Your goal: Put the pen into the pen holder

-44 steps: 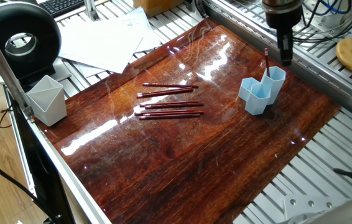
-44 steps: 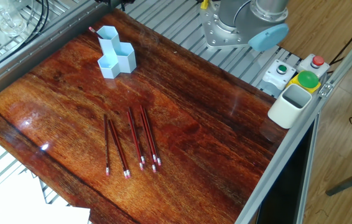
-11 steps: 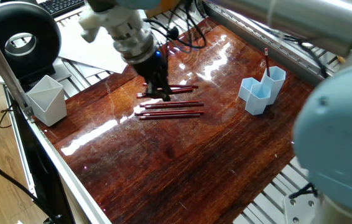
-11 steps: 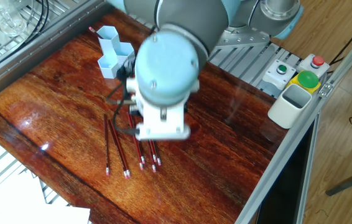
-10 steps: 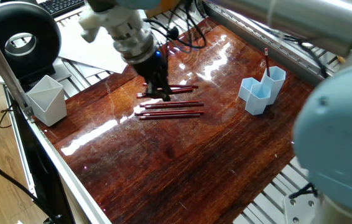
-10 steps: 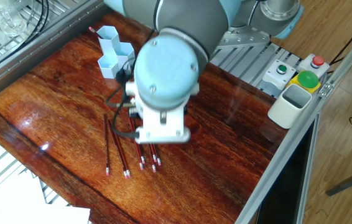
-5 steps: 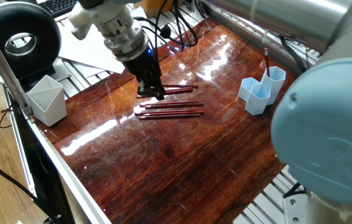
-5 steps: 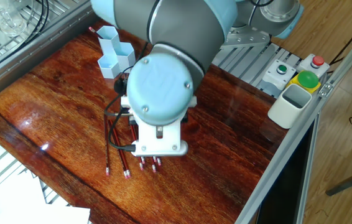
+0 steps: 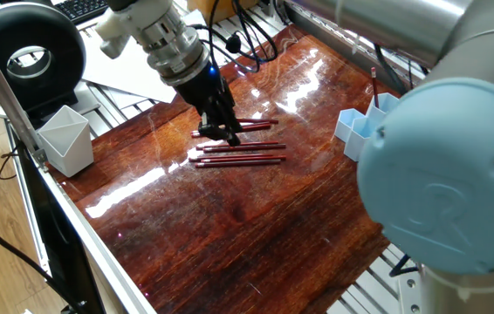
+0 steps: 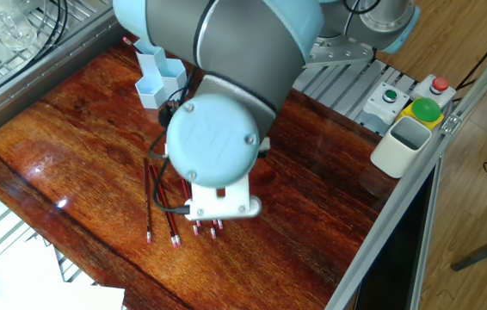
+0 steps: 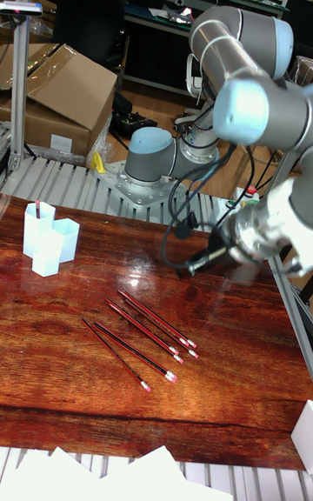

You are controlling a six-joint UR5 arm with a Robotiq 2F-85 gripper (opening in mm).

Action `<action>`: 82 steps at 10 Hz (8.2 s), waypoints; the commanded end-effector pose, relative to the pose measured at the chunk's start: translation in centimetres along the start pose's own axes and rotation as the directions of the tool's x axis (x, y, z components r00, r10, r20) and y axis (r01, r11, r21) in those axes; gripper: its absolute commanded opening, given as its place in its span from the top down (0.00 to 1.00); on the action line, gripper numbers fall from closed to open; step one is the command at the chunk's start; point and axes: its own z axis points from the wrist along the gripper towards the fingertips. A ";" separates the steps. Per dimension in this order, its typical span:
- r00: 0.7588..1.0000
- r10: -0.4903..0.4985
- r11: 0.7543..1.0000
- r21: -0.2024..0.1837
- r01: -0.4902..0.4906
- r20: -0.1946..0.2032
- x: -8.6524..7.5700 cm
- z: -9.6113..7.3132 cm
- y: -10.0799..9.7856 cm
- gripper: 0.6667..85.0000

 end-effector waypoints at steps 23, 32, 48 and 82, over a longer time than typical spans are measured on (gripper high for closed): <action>1.000 -0.019 0.999 0.035 0.018 0.008 -8.4 6.7 -0.8 0.62; 1.000 0.004 1.000 0.005 -0.004 0.017 -8.7 6.5 0.9 0.62; 0.992 -0.096 0.989 0.105 0.105 -0.084 -7.5 7.0 -0.8 0.65; 0.998 -0.006 0.992 0.124 0.014 -0.069 1.6 -1.8 -0.9 1.00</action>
